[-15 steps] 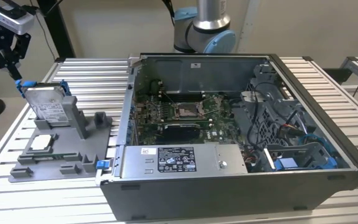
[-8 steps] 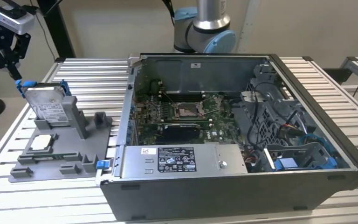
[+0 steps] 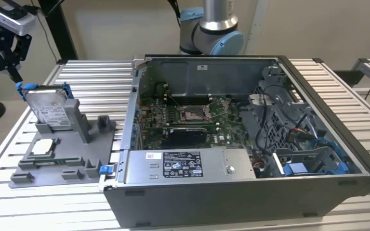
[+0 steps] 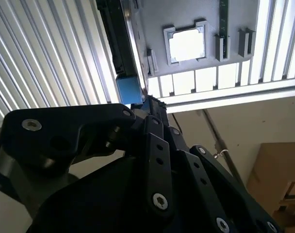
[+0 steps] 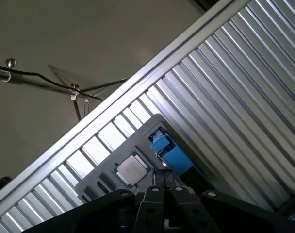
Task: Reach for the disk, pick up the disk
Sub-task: 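Pick up the disk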
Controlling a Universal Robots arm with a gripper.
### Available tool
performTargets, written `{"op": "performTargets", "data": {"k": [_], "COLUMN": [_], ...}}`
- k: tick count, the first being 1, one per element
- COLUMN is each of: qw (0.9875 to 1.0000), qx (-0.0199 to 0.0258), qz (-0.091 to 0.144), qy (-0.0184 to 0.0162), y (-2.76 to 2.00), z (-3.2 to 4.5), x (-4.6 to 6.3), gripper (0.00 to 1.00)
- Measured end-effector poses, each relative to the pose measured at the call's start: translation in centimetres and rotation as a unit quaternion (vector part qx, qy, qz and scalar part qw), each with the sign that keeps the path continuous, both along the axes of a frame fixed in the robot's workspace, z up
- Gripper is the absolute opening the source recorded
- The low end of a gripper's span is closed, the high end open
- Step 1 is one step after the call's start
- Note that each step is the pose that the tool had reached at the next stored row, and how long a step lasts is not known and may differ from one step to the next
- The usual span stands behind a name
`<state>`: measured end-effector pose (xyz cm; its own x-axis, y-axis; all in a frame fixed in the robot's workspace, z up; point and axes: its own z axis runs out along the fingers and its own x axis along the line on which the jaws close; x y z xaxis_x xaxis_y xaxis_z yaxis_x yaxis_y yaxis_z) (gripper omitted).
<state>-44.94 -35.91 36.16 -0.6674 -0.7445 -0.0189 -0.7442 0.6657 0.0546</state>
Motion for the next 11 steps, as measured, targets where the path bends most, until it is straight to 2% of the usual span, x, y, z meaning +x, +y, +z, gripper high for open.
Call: {"op": "performTargets", "data": {"k": [3,7,11], "qw": [1.0000,0.9996,0.9982], "qx": [0.0001,0.0000,0.0000], "qz": [0.006,0.027,0.059], "qy": [-0.0001,0.0000,0.0000], "y": [0.00,0.00,0.00], "z": [-0.01,0.00,0.00], "x": [0.00,0.00,0.00], "gripper": [0.00,0.00,0.00]}}
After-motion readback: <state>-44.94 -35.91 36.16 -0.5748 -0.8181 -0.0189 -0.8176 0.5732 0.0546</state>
